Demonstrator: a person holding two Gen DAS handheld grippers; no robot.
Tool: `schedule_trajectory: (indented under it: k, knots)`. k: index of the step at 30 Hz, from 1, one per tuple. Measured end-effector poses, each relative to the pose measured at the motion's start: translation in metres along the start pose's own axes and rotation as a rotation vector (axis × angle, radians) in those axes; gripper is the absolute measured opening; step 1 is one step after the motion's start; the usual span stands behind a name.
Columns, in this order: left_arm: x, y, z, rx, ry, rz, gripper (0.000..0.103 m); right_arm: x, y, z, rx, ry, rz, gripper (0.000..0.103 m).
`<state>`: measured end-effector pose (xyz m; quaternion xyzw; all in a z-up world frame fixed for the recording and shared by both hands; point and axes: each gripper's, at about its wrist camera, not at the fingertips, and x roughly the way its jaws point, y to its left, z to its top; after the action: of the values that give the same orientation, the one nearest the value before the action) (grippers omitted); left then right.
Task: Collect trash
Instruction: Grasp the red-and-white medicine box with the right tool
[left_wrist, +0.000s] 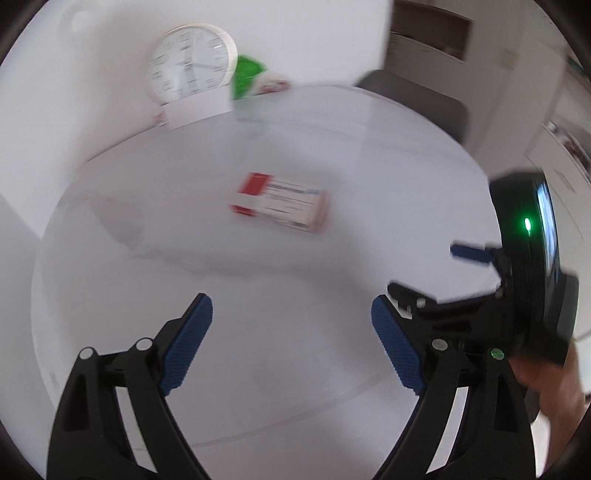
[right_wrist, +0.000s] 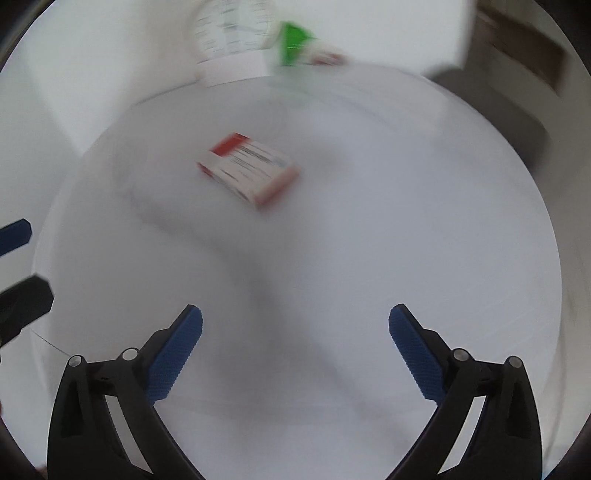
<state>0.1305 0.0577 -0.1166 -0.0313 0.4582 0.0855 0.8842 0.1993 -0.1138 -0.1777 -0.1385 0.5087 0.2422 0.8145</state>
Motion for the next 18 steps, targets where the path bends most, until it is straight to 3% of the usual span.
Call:
schedule_trajectory:
  k: [7, 13, 18]
  knots:
    - [0.037, 0.062, 0.022, -0.093, 0.035, 0.046, 0.090, 0.093, 0.046, 0.103, -0.292, 0.080, 0.054, 0.100]
    - [0.069, 0.093, 0.031, -0.136, 0.068, 0.050, 0.090, 0.153, 0.064, 0.141, -0.456, 0.164, 0.085, 0.100]
    - [0.086, 0.106, 0.037, -0.165, 0.086, 0.037, 0.090, 0.183, 0.070, 0.156, -0.508, 0.223, 0.123, 0.100]
